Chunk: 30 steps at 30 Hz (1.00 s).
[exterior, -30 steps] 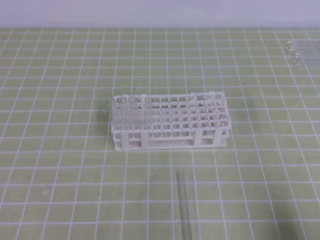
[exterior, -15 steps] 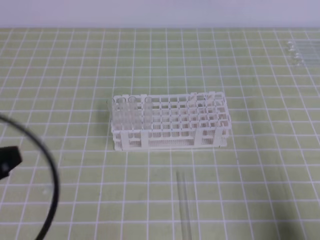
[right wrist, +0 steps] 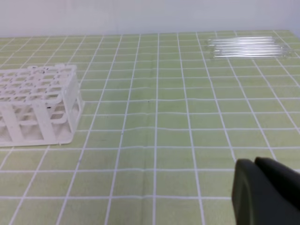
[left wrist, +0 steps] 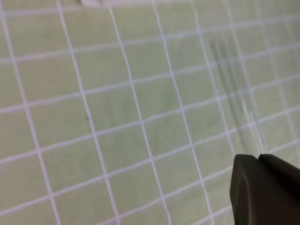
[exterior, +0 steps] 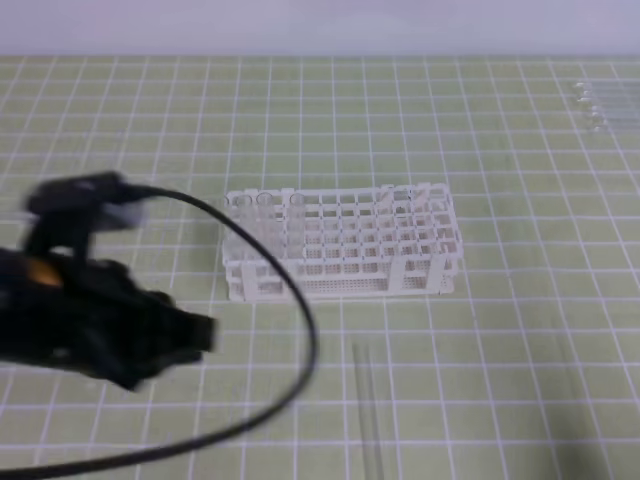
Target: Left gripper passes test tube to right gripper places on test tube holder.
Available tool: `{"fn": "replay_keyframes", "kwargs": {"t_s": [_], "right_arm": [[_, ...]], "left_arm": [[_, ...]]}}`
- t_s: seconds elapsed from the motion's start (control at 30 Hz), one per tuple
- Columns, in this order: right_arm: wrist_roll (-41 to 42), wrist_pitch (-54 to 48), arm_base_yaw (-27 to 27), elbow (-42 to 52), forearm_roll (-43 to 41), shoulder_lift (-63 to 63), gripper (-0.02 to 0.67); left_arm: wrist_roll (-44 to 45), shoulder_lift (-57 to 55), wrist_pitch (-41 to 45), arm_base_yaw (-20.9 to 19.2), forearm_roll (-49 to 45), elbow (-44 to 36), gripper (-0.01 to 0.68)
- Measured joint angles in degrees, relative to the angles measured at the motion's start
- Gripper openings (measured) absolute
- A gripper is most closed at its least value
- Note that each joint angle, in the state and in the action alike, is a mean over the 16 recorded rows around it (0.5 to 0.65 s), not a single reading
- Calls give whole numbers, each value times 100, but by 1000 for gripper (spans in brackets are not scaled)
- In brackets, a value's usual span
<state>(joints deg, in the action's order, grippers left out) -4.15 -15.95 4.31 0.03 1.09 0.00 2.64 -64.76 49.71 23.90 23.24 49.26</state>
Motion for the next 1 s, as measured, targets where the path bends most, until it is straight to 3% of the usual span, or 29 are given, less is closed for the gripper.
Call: {"fn": "replay_keyframes", "kwargs": {"t_s": [0.2,0.37,0.73,1.0], "right_arm": [[0,0,0,0,0,0,-18],[0,0,0,0,0,0,-18],[0,0,0,0,0,0,-18],[0,0,0,0,0,0,-18]], "left_arm": [[-1121,-1091,-61,1363,-872,524,-3],[-1618,-1916,94,2024,-1200,1085,-3],[-1784,-3127,655,2433,-1078,2286,-3],[-1898,-3686,986,2724,-1052,2744,-3]]}}
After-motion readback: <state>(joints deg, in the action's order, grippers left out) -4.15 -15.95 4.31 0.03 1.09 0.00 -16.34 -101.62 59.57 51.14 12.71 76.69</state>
